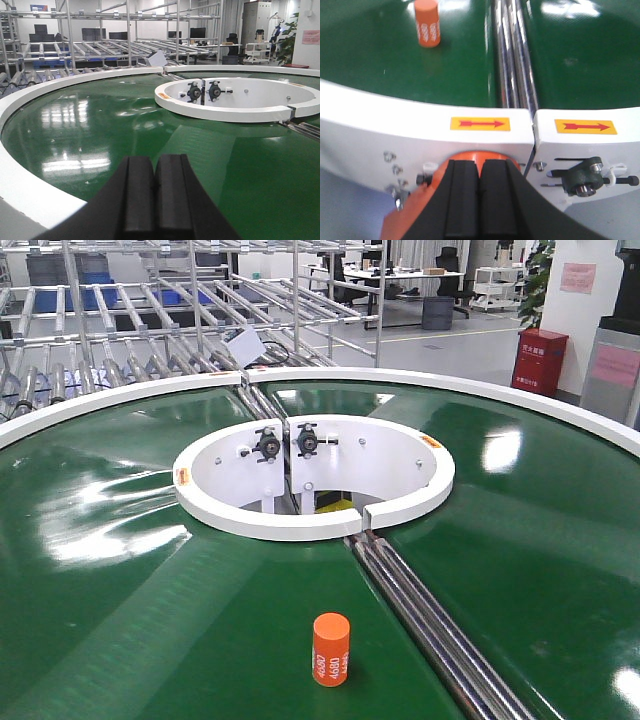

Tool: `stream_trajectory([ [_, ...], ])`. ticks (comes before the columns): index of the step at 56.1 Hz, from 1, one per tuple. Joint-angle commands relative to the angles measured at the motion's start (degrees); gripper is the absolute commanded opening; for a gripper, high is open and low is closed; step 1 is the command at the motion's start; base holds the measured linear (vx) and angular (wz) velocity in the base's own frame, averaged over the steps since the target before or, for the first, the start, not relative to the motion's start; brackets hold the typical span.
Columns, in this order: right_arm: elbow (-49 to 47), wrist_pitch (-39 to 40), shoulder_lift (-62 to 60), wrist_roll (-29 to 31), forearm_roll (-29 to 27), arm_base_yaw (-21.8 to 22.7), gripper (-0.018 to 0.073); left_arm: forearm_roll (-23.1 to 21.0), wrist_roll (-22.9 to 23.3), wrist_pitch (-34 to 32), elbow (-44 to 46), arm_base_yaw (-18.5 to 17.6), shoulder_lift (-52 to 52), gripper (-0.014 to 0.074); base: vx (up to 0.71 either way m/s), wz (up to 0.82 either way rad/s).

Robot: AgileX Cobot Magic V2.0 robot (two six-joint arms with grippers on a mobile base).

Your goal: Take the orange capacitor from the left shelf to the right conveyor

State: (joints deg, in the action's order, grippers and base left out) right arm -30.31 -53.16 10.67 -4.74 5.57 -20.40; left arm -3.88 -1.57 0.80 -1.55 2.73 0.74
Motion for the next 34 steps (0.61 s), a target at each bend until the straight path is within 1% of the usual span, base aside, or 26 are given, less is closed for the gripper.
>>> stream_trajectory([
  [1,1.07,9.38,-1.41,0.01,-1.85,5.26,-0.0008,-0.3,0.06,-4.68,-1.86,-0.32,0.66,-0.0006,0.0,0.0],
  [3,2.96,12.14,-2.43,0.01,-2.61,8.02,-0.0008,-0.3,0.06,-4.68,-1.86,-0.32,0.66,-0.0006,0.0,0.0],
  [8,9.24,20.33,-5.4,0.03,-2.91,13.31,-0.0008,-0.3,0.06,-4.68,-1.86,-0.32,0.66,-0.0006,0.0,0.0],
  [14,16.47,29.92,-8.45,-0.03,-2.97,16.64,-0.0008,-0.3,0.06,-4.68,-1.86,-0.32,0.66,-0.0006,0.0,0.0],
  [18,20.52,35.46,-9.9,-0.03,-3.15,17.26,-0.0008,-0.3,0.06,-4.68,-1.86,-0.32,0.66,-0.0006,0.0,0.0],
  [26,28.16,47.05,-11.88,-0.03,-2.34,16.39,-0.0008,-0.3,0.06,-4.68,-1.86,-0.32,0.66,-0.0006,0.0,0.0],
  [32,32.43,53.61,-11.88,-0.03,-2.75,16.45,-0.0008,-0.3,0.06,-4.68,-1.86,-0.32,0.66,-0.0006,0.0,0.0],
  [34,32.58,53.99,-11.88,-0.03,-2.97,16.39,-0.0008,-0.3,0.06,-4.68,-1.86,-0.32,0.66,-0.0006,0.0,0.0],
])
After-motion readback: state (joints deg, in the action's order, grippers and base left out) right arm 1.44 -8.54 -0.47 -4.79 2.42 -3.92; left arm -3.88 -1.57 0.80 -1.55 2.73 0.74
